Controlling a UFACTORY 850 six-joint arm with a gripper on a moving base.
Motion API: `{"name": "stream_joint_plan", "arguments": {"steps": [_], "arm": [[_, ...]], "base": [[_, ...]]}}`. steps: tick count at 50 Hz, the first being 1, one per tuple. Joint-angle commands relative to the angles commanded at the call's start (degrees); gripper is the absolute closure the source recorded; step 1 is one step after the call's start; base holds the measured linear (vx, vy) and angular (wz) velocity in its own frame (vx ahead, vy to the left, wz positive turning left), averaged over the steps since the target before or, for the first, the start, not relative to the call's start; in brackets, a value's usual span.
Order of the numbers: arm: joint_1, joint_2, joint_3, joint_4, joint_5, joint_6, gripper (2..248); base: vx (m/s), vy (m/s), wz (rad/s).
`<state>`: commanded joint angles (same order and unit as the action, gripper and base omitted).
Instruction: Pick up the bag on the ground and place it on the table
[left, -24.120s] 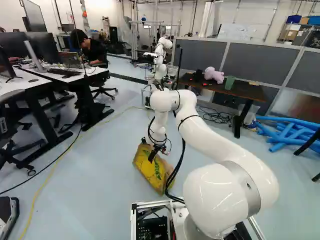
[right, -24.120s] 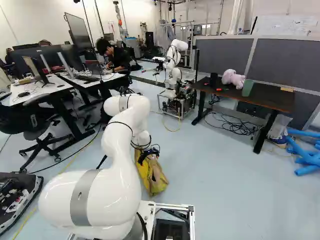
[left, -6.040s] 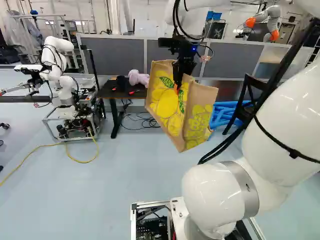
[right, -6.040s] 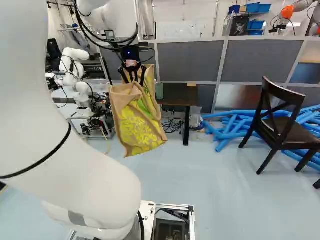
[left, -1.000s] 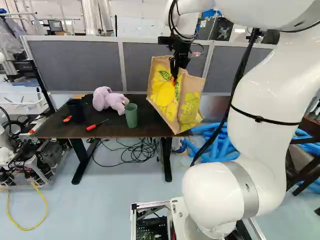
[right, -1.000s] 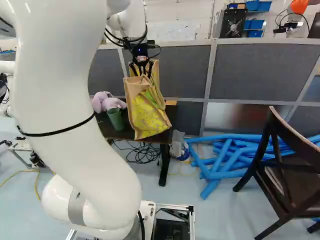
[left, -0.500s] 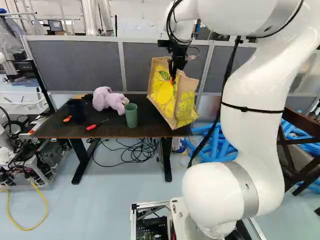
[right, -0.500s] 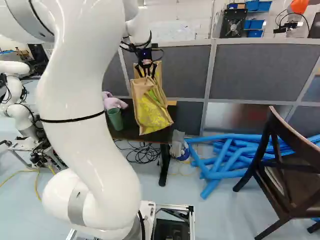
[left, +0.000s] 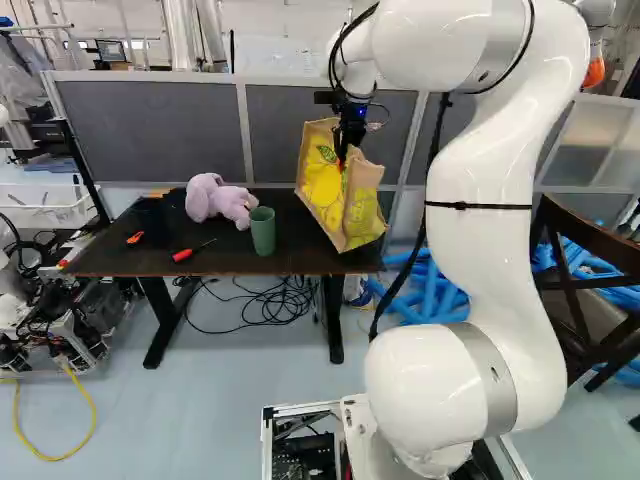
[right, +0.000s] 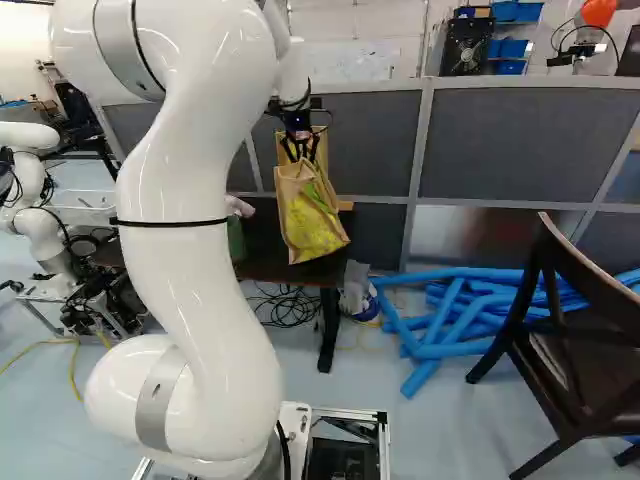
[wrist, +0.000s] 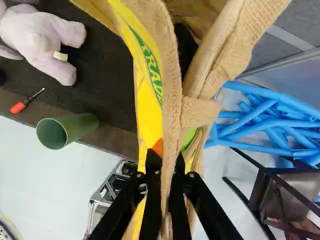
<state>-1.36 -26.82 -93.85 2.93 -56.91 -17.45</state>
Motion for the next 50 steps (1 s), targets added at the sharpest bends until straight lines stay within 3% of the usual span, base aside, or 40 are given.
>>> {"name": "stream_joint_plan", "arguments": {"steps": [28, 50], "arm": [[0.28, -8.03, -6.19, 0.0, 0.08, 0.0, 228], [0.51, -11.87, -8.1, 0.0, 0.08, 0.0, 228]], "base": [[0.0, 0.0, 0.0], [0.0, 0.0, 0.0]]}}
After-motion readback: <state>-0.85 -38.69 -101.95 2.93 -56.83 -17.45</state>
